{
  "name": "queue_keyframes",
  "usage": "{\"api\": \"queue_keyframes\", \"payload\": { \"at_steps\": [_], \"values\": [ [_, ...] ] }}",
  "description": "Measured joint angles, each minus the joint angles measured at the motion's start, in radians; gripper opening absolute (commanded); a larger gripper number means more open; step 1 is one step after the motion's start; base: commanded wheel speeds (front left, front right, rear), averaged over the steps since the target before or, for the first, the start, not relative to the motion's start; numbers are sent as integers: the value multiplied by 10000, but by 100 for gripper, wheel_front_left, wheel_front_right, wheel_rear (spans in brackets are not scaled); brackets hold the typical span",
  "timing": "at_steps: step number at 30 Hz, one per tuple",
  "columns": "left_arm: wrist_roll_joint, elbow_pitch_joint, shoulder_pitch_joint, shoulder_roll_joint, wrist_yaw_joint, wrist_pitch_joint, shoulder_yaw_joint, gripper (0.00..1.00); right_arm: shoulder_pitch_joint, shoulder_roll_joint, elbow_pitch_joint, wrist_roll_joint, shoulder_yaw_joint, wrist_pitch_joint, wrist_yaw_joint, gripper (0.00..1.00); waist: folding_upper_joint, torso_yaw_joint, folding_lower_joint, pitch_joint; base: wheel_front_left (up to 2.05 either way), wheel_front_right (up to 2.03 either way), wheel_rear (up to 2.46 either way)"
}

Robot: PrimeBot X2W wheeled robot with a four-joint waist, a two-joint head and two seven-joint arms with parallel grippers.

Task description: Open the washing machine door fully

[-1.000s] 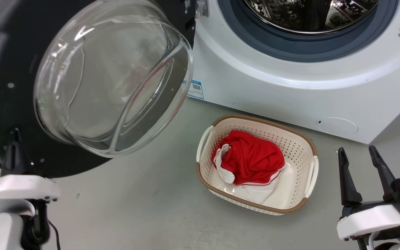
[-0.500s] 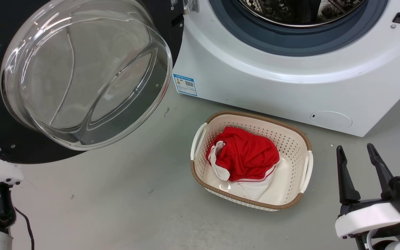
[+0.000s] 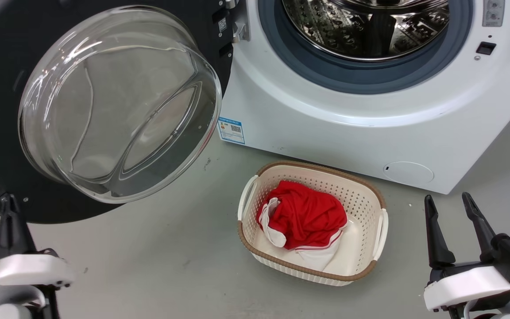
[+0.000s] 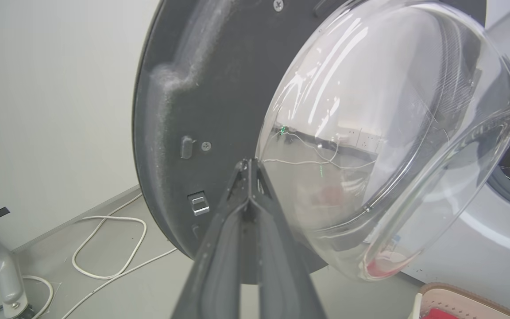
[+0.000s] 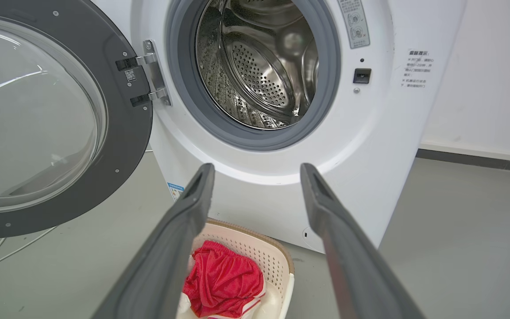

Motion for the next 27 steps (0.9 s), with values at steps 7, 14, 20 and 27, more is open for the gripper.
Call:
{"api": "queue_keyframes", "payload": {
  "at_steps": [7,14,20,27],
  "values": [
    [984,-1438,819,-658,-67,0,-677,0,-7,-2,79,12,52,-123,0,100,0,-376,0,-244,0,0,0],
    [1708,-1868,739,-1126,-546,0,-2071,0,39,-2,113,-100,-98,-161,0,100,0,-991,0,-546,0,0,0],
    [2098,-1287,-81,-1338,-1001,2,-3076,0,91,-2,100,-234,-161,-165,0,100,0,-1651,0,-761,0,0,0],
    [2328,-779,-337,-1609,-943,0,-3421,0,243,0,63,-245,0,-136,0,100,0,-2455,0,-934,0,0,0]
  ]
}}
